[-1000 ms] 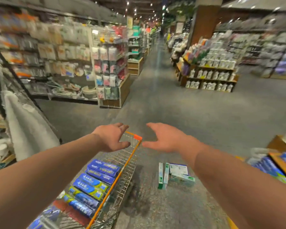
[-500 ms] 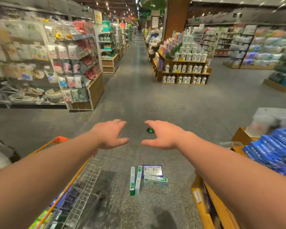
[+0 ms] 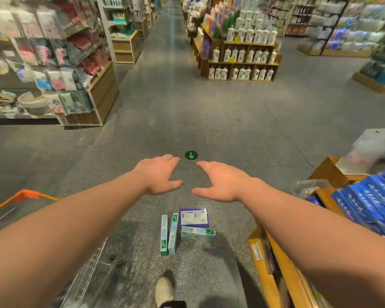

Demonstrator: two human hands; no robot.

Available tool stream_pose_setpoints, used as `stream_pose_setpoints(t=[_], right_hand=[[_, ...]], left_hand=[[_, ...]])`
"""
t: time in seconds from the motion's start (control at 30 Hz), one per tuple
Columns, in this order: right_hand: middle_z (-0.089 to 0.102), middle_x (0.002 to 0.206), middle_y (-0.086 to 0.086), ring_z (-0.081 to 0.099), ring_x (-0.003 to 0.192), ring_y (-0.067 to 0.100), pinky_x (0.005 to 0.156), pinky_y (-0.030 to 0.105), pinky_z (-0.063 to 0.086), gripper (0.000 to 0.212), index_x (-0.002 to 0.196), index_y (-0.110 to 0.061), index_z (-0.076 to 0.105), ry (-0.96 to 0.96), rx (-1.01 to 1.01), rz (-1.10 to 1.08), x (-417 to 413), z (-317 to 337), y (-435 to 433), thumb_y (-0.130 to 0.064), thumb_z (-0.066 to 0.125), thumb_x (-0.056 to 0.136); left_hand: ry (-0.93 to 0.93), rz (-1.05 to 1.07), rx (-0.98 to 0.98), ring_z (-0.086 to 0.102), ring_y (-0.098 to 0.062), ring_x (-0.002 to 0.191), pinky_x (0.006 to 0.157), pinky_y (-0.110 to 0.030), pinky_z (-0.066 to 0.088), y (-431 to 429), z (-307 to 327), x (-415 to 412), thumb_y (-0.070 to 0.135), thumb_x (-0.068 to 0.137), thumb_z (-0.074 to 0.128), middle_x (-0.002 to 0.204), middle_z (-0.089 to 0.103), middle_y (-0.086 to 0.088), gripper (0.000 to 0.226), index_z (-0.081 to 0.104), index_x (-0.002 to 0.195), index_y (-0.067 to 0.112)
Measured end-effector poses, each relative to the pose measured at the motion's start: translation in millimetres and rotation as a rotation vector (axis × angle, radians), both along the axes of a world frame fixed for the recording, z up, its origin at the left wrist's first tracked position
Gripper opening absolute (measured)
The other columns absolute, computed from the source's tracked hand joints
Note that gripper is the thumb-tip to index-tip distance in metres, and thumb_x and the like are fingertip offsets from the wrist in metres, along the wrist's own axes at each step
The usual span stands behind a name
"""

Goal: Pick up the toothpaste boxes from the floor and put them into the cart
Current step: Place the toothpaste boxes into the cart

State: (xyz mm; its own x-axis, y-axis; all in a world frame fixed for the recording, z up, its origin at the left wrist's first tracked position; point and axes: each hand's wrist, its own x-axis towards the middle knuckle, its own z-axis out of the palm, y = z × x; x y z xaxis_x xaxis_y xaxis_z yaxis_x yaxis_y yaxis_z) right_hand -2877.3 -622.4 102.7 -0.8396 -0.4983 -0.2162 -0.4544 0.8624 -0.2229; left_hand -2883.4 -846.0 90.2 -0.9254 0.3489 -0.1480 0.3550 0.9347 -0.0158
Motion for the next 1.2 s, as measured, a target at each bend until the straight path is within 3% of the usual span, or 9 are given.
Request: stream_pose_setpoints(t=[0.27, 0.43, 0.53, 0.67, 0.8, 0.87, 0.93, 1.03, 1.2], right_hand=[[0.04, 0.16, 0.009, 0.04, 0.144, 0.026, 0.114, 0.045, 0.038, 0.094, 0.162, -0.017, 0.021, -0.039, -0.015, -0.054, -139, -52, -20, -0.064, 0.06, 0.091], [0.026, 0.167, 0.009, 0.028, 0.151, 0.024, 0.121, 0.039, 0.026, 0.096, 0.163, -0.013, 0.014, -0.14, 0.02, -0.025, -210, -99, -33, -0.058, 0.062, 0.093], [0.04, 0.161, 0.008, 0.04, 0.145, 0.026, 0.115, 0.043, 0.037, 0.095, 0.162, -0.014, 0.021, -0.14, 0.011, 0.027, -247, -145, -43, -0.057, 0.066, 0.09], [0.029, 0.166, 0.003, 0.03, 0.15, 0.025, 0.118, 0.045, 0.033, 0.095, 0.163, -0.021, 0.011, -0.226, 0.086, 0.103, -282, -224, -60, -0.061, 0.061, 0.093], [0.03, 0.164, 0.005, 0.034, 0.147, 0.027, 0.115, 0.045, 0.037, 0.094, 0.163, -0.022, 0.01, -0.278, 0.129, 0.201, -304, -319, -79, -0.06, 0.06, 0.093], [0.031, 0.164, 0.006, 0.036, 0.145, 0.028, 0.114, 0.046, 0.038, 0.094, 0.163, -0.023, 0.01, -0.288, 0.141, 0.228, -312, -372, -87, -0.058, 0.062, 0.093], [0.03, 0.165, 0.006, 0.035, 0.146, 0.028, 0.114, 0.048, 0.039, 0.096, 0.163, -0.023, 0.009, -0.293, 0.151, 0.249, -320, -428, -93, -0.059, 0.062, 0.092], [0.029, 0.165, 0.007, 0.037, 0.146, 0.029, 0.113, 0.048, 0.04, 0.097, 0.163, -0.023, 0.009, -0.32, 0.176, 0.259, -329, -512, -96, -0.059, 0.063, 0.092], [0.027, 0.165, 0.006, 0.035, 0.147, 0.03, 0.113, 0.05, 0.039, 0.095, 0.163, -0.024, 0.007, -0.319, 0.243, 0.304, -336, -635, -103, -0.059, 0.062, 0.093]], left_hand=[[-0.027, -0.046, 0.092, 0.055, -0.03, 0.125, 0.095, -0.048, 0.052, -8, -56, -159, 0.06, 0.093, 0.051, 0.143, 0.05, -0.009, 0.073, 0.038, 0.148, 0.014], [-0.068, 0.041, 0.136, 0.053, -0.028, 0.13, 0.099, -0.046, 0.049, -10, -109, -212, 0.062, 0.092, 0.052, 0.148, 0.047, -0.006, 0.077, 0.035, 0.151, 0.016], [-0.112, 0.126, 0.186, 0.054, -0.025, 0.13, 0.101, -0.043, 0.049, -15, -159, -225, 0.06, 0.093, 0.055, 0.15, 0.048, -0.002, 0.074, 0.035, 0.152, 0.02], [-0.153, 0.234, 0.209, 0.057, -0.025, 0.125, 0.095, -0.041, 0.051, -26, -238, -227, 0.059, 0.093, 0.053, 0.147, 0.049, -0.002, 0.072, 0.038, 0.15, 0.019], [-0.223, 0.372, 0.219, 0.063, -0.023, 0.096, 0.076, -0.04, 0.055, -39, -329, -233, 0.064, 0.092, 0.054, 0.125, 0.058, -0.001, 0.062, 0.049, 0.135, 0.02], [-0.244, 0.421, 0.212, 0.059, -0.019, 0.084, 0.065, -0.035, 0.05, -46, -379, -239, 0.064, 0.092, 0.053, 0.116, 0.059, 0.0, 0.056, 0.052, 0.127, 0.02], [-0.254, 0.462, 0.199, 0.06, -0.02, 0.089, 0.065, -0.035, 0.05, -51, -434, -243, 0.065, 0.092, 0.051, 0.118, 0.059, 0.0, 0.055, 0.05, 0.127, 0.022], [-0.25, 0.522, 0.196, 0.06, -0.023, 0.112, 0.074, -0.038, 0.049, -55, -518, -244, 0.068, 0.094, 0.044, 0.139, 0.054, 0.0, 0.066, 0.041, 0.143, 0.023], [-0.309, 0.59, 0.12, 0.051, -0.018, 0.1, 0.077, -0.037, 0.047, -53, -644, -232, 0.065, 0.092, 0.052, 0.126, 0.052, 0.001, 0.068, 0.04, 0.141, 0.02]])
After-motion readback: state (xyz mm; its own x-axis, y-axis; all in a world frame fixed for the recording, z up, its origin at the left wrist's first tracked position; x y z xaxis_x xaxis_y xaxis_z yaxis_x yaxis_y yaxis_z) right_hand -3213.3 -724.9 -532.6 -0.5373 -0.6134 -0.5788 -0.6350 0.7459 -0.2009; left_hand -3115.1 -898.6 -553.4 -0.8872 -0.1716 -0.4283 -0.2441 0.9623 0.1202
